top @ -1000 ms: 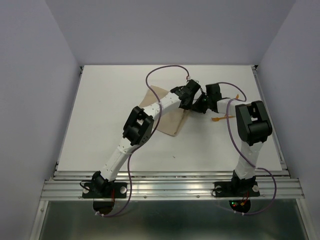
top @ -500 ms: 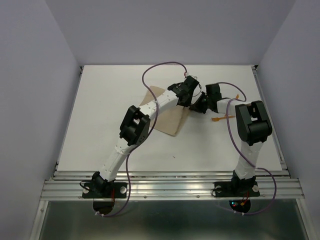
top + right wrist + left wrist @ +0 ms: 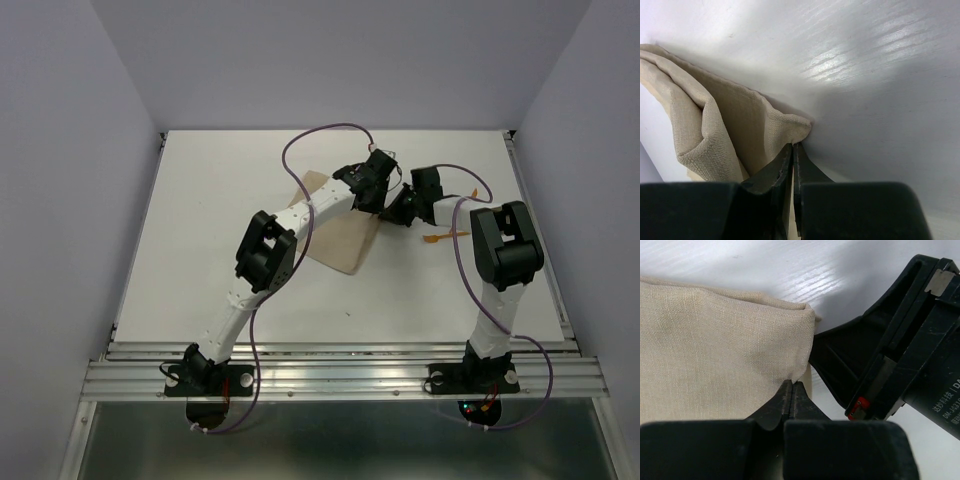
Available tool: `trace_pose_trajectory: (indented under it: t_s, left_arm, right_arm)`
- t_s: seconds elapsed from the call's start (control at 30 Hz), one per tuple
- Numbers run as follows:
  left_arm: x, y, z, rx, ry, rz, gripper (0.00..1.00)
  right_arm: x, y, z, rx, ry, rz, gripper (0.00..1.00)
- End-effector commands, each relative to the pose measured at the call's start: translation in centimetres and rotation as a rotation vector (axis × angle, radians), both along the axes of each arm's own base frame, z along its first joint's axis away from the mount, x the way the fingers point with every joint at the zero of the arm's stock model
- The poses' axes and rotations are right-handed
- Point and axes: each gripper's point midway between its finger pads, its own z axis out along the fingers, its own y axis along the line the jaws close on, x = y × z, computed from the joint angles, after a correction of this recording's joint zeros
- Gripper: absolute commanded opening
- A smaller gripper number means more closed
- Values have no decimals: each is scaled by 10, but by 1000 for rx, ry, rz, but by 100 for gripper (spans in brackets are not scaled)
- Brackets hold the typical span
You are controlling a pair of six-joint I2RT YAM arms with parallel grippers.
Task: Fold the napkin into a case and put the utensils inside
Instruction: Smooth out the lower triangle-folded napkin at the center of the board.
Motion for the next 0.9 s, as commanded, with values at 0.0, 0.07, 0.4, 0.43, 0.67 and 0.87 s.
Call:
trace_pose_trajectory:
  t_s: [0.0,0.07,0.4,0.43,0.67,0.87]
  left_arm:
    - [-2,-7,39,-81,-32,-4,0]
    - [-4,-9,31,-77,-16,0,0]
    - [-15,-30,3,-146,75,-16,0]
    - [-14,-31,3,-151,77,-14,0]
    - [-11,-37,-12,-150,105,-2,0]
    - [-11,-37,-21,-149,121,7,0]
  right_arm:
    - [-1,-8,-10,-56,24,-28,7]
    - [-2,-9,-9,-56,24,-37,7]
    - [-9,-16,-6,-38,33,-94,8]
    - [-9,-17,-5,-38,30,-95,8]
    - [-13,-23,11,-40,-10,-131,9]
    - [-20,-29,6,-42,7,-148,22]
